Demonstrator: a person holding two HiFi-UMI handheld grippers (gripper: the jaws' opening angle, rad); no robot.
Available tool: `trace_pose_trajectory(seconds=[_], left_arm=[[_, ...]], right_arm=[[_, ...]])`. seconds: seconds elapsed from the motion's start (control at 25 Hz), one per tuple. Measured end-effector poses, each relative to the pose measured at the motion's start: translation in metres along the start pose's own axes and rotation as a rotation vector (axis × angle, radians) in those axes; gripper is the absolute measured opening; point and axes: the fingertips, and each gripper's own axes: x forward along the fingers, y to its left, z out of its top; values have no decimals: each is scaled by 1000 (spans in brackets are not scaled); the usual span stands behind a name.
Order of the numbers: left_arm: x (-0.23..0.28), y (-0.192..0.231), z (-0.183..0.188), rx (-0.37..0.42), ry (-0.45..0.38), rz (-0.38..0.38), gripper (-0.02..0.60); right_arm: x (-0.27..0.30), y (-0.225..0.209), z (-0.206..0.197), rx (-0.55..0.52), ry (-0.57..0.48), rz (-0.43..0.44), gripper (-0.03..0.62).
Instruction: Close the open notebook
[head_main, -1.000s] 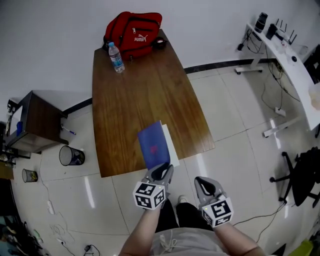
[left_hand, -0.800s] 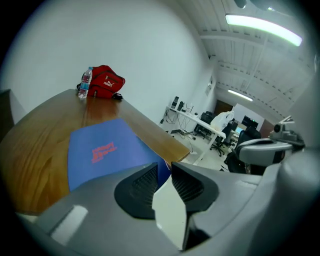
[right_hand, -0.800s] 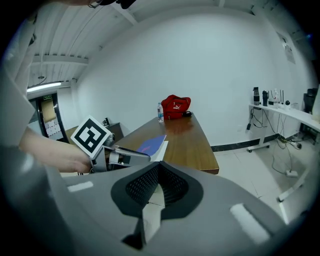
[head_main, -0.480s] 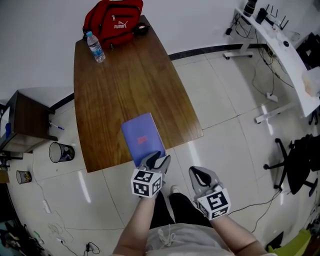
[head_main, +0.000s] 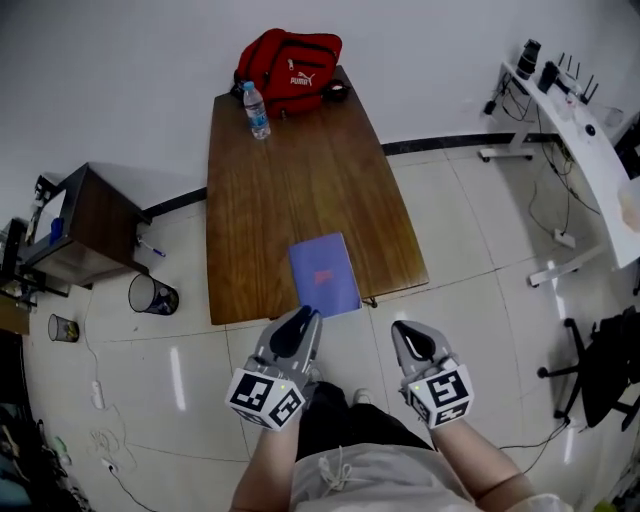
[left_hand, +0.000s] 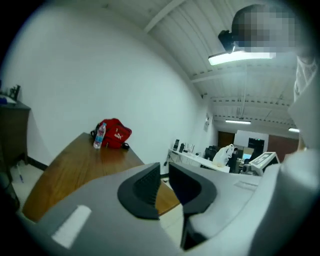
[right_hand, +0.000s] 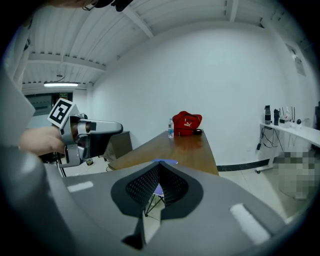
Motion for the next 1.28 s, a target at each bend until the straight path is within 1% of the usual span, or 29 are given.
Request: trace_pose_trajectory(seconds=[0.04,0.08,0.24,0.36,0.48,0.6,0.76,0.92,1.0,1.12,1.28], left_arm=[[-12,-1,11,34,-28,13,23],[-24,-3,21,61,-52,23,8],[-64,-5,42,120,-111,50,6],[-96,-3,46,159,-127,81,6],[-132,-7,46,176,-141,106,6],[-174,-16,48,214,-162,126,6],[-238,-30,46,237,-189,135,7],[-308,-49,48,289,-212,164,6],[-338,-52,43,289,-217,178,6],[-373,-55,29,256,-210,194,6],[-397,-62,16,239,-198,200,6]], right_arm=[[0,6,6,-10,-9,10,6],[-1,12,12,-22,-16,20,6],[-3,37,30,-84,-38,54,6],[-7,55,34,-125,-69,72,6],[-20,78,28,-144,-67,82,6],[-38,104,22,-144,-57,72,6],[-68,147,10,-137,-61,45,6],[-102,194,9,-155,-95,41,6],[-116,214,7,-155,-115,36,6],[-140,244,0,-129,-126,42,6],[-168,277,1,-134,-151,54,6]])
